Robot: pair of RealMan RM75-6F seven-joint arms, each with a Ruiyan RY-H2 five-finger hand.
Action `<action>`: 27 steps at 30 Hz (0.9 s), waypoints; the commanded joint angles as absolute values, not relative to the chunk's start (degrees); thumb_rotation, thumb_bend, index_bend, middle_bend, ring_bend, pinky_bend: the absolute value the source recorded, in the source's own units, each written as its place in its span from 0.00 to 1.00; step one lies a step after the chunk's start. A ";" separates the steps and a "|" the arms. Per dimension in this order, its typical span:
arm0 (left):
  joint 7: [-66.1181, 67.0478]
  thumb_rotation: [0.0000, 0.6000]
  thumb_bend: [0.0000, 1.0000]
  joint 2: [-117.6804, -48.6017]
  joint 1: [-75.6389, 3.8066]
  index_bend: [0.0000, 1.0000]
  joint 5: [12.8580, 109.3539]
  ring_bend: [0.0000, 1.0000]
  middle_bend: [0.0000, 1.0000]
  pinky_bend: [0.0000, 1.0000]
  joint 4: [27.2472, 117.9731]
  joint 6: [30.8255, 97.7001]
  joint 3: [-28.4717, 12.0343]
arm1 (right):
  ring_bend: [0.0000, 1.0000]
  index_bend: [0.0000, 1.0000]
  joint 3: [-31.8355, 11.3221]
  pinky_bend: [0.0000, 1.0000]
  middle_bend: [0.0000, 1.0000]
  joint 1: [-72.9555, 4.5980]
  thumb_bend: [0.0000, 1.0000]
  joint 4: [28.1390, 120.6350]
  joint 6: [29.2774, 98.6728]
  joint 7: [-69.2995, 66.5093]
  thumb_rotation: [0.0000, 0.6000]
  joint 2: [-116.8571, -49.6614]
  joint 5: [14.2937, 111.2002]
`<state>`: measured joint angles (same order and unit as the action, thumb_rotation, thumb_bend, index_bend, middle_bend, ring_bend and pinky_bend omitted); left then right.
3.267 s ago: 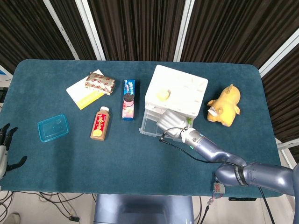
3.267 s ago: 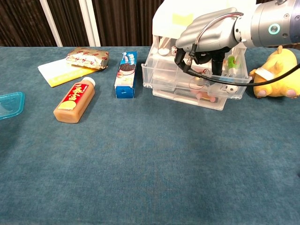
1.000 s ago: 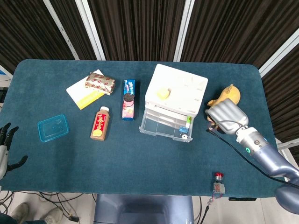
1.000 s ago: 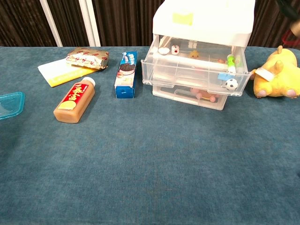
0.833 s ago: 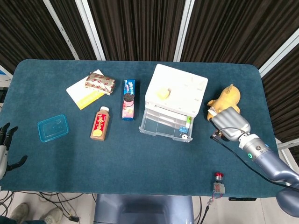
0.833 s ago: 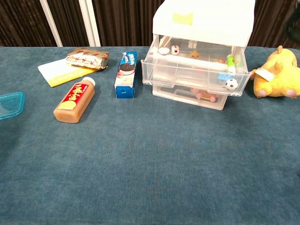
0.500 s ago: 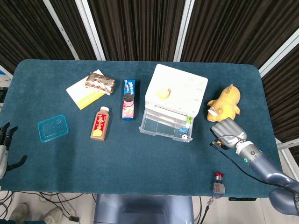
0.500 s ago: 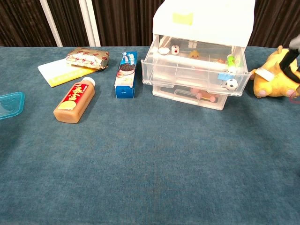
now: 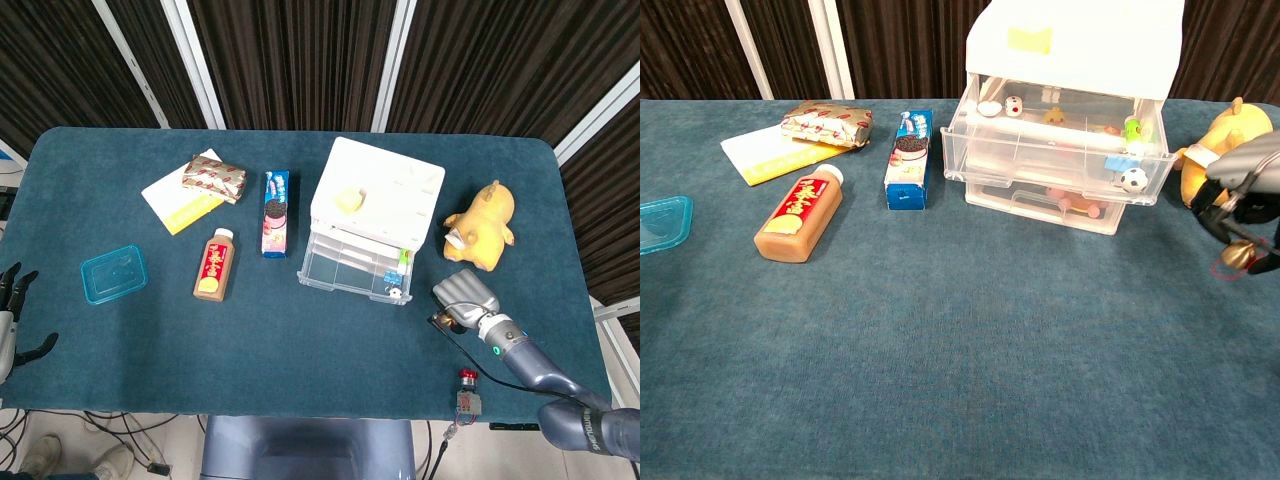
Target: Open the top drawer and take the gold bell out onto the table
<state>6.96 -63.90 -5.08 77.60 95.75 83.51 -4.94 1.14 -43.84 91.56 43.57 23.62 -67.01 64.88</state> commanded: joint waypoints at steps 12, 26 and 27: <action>7.13 1.00 0.19 -63.95 -5.09 0.10 77.58 0.00 0.00 0.00 95.71 83.51 -4.95 | 1.00 0.65 0.66 1.00 1.00 -44.73 0.23 87.07 43.87 27.71 1.00 -74.92 62.50; 7.05 1.00 0.19 -63.98 -5.16 0.10 77.62 0.00 0.00 0.00 95.73 83.38 -4.92 | 1.00 0.65 0.72 1.00 1.00 -46.37 0.23 85.94 44.03 32.71 1.00 -78.82 59.76; 7.04 1.00 0.19 -63.96 -5.15 0.10 77.59 0.00 0.00 0.00 95.76 83.38 -4.93 | 1.00 0.65 0.81 1.00 1.00 -46.50 0.23 85.87 43.97 33.09 1.00 -78.98 59.60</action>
